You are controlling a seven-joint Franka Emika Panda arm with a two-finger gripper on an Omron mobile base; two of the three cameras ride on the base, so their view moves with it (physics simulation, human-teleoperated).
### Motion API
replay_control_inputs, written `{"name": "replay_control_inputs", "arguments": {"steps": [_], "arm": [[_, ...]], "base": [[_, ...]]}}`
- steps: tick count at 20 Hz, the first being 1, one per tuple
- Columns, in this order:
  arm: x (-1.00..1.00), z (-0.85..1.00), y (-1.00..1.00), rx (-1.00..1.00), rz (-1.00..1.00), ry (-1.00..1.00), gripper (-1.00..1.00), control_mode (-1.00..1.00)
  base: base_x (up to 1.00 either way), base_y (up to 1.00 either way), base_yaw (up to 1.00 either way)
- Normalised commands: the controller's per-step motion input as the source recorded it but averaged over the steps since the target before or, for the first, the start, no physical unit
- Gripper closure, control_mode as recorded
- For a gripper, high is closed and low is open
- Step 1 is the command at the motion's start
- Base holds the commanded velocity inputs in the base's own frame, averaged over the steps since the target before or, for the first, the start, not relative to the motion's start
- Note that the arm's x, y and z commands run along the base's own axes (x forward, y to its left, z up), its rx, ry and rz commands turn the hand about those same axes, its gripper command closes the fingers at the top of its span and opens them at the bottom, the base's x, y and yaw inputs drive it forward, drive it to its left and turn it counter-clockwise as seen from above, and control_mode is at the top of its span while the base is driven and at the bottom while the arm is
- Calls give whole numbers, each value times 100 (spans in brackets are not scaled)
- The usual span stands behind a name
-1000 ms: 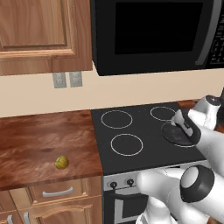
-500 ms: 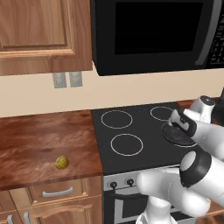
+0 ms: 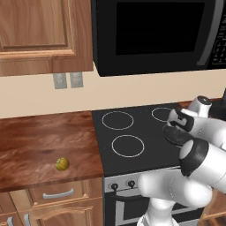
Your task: Put the squash and eggplant in the pan. Then turn on the front right burner and set the heat to medium.
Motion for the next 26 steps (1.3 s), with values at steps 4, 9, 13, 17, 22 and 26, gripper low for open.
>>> {"name": "replay_control_inputs", "arguments": {"steps": [4,9,13,17,22,26], "arm": [[14,-12,0,0,0,1,100,-100],[12,-16,0,0,0,0,100,-100],[10,-20,0,0,0,2,100,-100],[9,-19,0,0,0,1,100,-100],[10,-19,0,0,0,2,100,-100],[10,-18,-1,0,0,2,100,-100]], "base": [[0,0,0],[0,0,0],[0,0,0],[0,0,0],[0,0,0],[0,0,0]]}}
